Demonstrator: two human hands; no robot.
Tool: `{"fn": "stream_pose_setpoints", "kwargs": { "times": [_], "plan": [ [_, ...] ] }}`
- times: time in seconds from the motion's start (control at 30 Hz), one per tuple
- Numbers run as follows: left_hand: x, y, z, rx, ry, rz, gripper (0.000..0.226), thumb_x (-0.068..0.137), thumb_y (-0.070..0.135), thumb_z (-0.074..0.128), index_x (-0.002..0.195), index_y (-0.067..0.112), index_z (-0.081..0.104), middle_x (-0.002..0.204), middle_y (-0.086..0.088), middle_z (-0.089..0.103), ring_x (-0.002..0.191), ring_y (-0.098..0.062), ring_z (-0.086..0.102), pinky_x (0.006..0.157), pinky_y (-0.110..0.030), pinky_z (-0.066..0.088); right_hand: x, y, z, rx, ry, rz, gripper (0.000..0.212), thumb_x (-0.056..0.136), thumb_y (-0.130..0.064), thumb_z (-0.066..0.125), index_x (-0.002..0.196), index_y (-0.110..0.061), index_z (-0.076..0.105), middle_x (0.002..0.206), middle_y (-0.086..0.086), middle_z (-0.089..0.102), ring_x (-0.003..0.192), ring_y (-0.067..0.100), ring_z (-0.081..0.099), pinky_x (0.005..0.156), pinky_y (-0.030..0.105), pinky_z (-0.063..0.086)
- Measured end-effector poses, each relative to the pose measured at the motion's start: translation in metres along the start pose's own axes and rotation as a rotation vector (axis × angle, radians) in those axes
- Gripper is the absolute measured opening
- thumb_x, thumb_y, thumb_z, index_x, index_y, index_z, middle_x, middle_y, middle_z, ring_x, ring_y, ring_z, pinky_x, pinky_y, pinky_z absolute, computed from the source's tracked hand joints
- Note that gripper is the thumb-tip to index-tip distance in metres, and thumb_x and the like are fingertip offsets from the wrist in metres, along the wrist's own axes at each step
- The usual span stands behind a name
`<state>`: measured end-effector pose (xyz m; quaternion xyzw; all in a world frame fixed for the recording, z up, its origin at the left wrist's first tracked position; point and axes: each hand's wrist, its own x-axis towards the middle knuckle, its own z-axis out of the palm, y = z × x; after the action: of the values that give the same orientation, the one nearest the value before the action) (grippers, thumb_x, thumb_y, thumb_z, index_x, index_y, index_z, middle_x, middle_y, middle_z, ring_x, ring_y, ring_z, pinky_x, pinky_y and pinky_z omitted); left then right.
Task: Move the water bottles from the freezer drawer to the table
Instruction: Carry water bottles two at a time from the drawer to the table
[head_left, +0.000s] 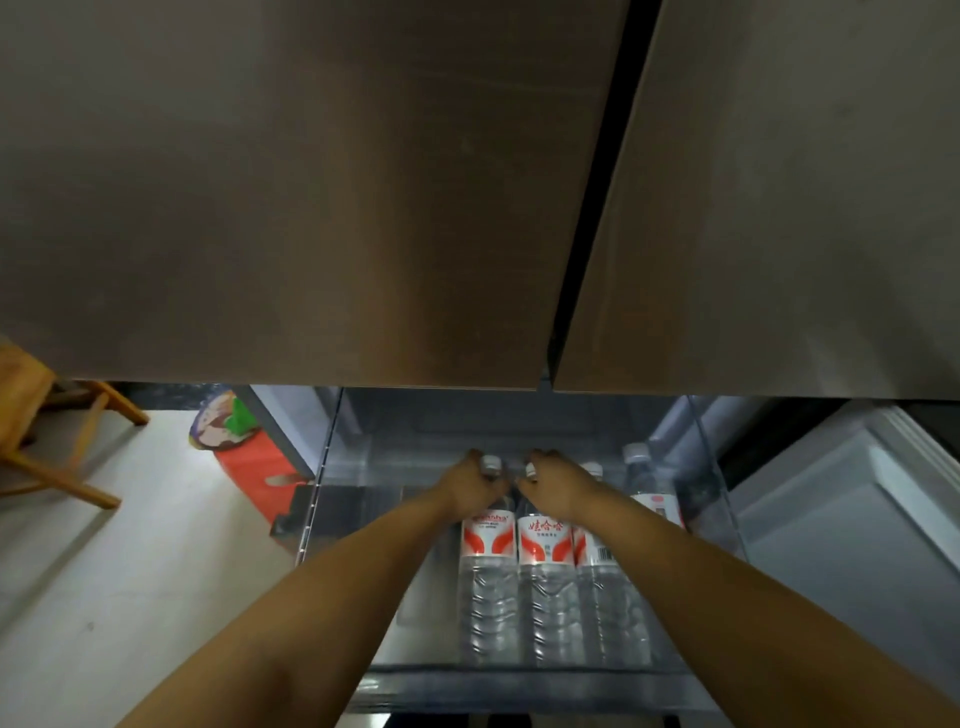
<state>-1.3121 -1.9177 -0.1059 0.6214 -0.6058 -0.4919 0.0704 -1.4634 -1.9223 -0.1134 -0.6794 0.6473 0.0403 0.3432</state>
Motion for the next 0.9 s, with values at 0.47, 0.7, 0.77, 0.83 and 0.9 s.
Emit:
{"fn": "stream_pose_setpoints", "kwargs": {
  "times": [0.47, 0.7, 0.77, 0.83, 0.9],
  "plan": [
    [-0.040, 0.001, -0.003, -0.617, -0.024, -0.044, 0.016, 0.086, 0.011, 0.064, 0.102, 0.009, 0.063, 0.092, -0.014, 0.070, 0.079, -0.026, 0.069, 0.076, -0.036, 0.059, -0.017, 0.003, -0.014, 0.675, 0.077, 0.046, 0.015, 0.085, -0.024, 0.062, 0.094, -0.013, 0.068, 0.092, 0.008, 0.071, 0.090, 0.024, 0.068, 0.087, 0.041, 0.055],
    [-0.060, -0.002, 0.001, -0.676, -0.082, 0.013, 0.040, 0.088, 0.020, 0.065, 0.123, 0.006, 0.054, 0.103, -0.011, 0.068, 0.085, -0.023, 0.069, 0.072, -0.031, 0.059, -0.039, 0.026, 0.000, 1.049, -0.201, -0.003, 0.062, 0.081, -0.021, 0.074, 0.133, -0.015, 0.040, 0.124, 0.012, 0.062, 0.106, 0.029, 0.066, 0.094, 0.047, 0.053],
    [-0.066, -0.008, 0.001, -0.648, -0.171, 0.004, 0.035, 0.089, 0.022, 0.063, 0.120, 0.008, 0.056, 0.103, -0.009, 0.069, 0.087, -0.019, 0.070, 0.074, -0.029, 0.058, -0.040, 0.033, 0.005, 1.007, -0.280, -0.007, 0.087, 0.073, -0.023, 0.081, 0.142, -0.024, 0.027, 0.137, 0.014, 0.052, 0.109, 0.027, 0.065, 0.090, 0.043, 0.055],
    [-0.069, -0.013, 0.002, -0.615, -0.264, -0.013, 0.028, 0.091, 0.020, 0.060, 0.117, 0.011, 0.058, 0.104, -0.006, 0.069, 0.089, -0.015, 0.070, 0.077, -0.026, 0.058, -0.041, 0.039, 0.005, 0.976, -0.336, -0.015, 0.099, 0.071, -0.016, 0.083, 0.146, -0.030, 0.019, 0.141, 0.016, 0.048, 0.105, 0.025, 0.067, 0.083, 0.037, 0.058],
    [-0.074, -0.015, 0.001, -0.562, -0.349, -0.048, 0.019, 0.093, 0.015, 0.057, 0.112, 0.015, 0.060, 0.102, -0.001, 0.069, 0.085, -0.007, 0.071, 0.073, -0.019, 0.057, -0.046, 0.038, 0.000, 0.963, -0.395, -0.024, 0.082, 0.077, -0.003, 0.076, 0.140, -0.023, 0.027, 0.132, 0.018, 0.056, 0.099, 0.023, 0.069, 0.074, 0.030, 0.059]
  ]
}}
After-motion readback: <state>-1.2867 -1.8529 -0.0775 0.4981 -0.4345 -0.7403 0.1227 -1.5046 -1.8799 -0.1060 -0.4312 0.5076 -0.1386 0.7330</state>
